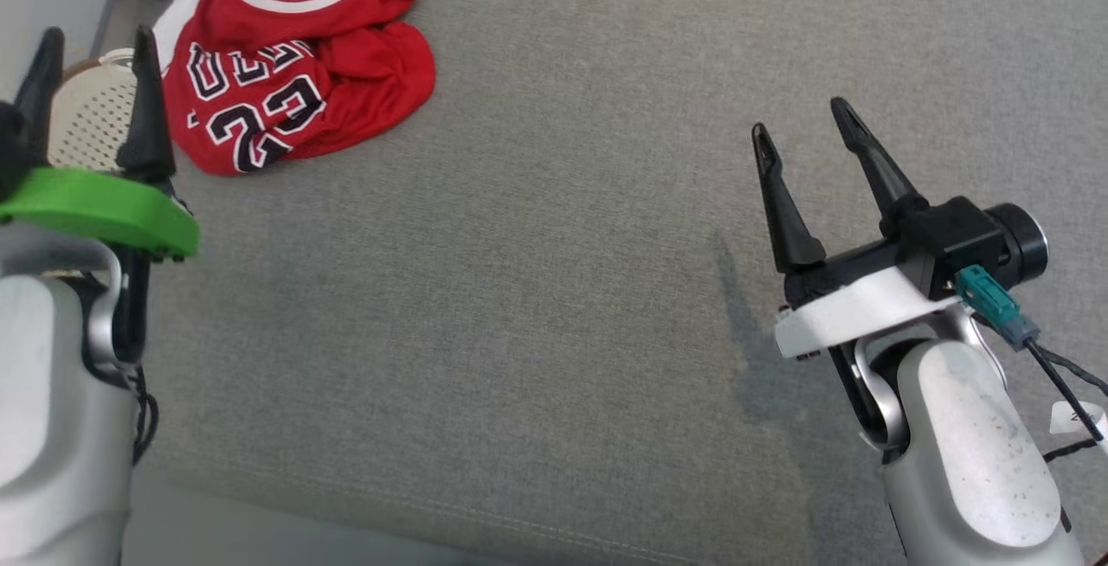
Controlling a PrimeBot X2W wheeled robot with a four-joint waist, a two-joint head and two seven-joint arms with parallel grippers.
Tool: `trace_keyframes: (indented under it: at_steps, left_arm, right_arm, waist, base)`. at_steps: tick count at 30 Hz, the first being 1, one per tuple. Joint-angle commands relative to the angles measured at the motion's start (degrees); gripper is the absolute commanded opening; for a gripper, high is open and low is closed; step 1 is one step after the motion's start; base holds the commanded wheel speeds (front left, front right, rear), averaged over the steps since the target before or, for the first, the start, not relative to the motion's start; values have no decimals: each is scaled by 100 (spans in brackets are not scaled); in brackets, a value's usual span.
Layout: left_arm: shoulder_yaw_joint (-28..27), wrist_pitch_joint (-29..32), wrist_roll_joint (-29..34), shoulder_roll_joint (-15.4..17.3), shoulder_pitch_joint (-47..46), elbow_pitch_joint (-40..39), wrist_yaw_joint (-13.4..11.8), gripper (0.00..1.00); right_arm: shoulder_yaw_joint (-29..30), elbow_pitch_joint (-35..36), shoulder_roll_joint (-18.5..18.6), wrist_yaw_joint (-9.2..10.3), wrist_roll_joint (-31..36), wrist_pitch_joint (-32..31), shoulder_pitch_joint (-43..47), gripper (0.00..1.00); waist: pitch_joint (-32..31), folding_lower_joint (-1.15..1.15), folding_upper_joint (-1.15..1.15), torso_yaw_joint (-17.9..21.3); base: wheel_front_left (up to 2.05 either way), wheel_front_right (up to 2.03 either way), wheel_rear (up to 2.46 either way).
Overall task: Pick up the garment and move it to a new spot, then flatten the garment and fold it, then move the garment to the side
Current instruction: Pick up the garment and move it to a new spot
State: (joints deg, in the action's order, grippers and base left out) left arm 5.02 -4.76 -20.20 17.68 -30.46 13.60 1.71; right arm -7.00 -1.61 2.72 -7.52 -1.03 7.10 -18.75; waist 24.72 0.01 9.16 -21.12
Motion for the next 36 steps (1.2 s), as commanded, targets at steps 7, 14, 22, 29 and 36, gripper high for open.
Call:
trace_keyframes:
  at_steps: [7,14,22,29,36]
  left_arm:
    - [-160,721,-239,451,-1531,1254,191,100]
    - [-63,1332,-170,869,-2416,2525,272,100]
    - [17,1444,-44,1051,-2953,3472,149,100]
    - [4,1287,-61,1093,-3152,4039,25,100]
    - [18,1010,-82,1083,-3186,4377,-4,0]
  right_arm:
    - [-239,281,19,6,70,-48,-484,100]
    - [-185,511,16,6,234,-101,-536,100]
    - [-74,779,15,7,308,-129,-453,100]
    - [-42,881,16,6,338,-128,-501,100]
    - [-34,818,16,6,316,-88,-529,100]
  waist:
    - [1258,-1,1,1060]
    - [1844,-1,1,1526]
    - [2266,-1,1,1737]
    - [2409,-1,1,1743]
    - [2357,-1,1,1705]
  base:
    - [0,0,0]
    - [0,0,0]
    - [0,0,0]
    - [0,0,0]
    - [0,0,0]
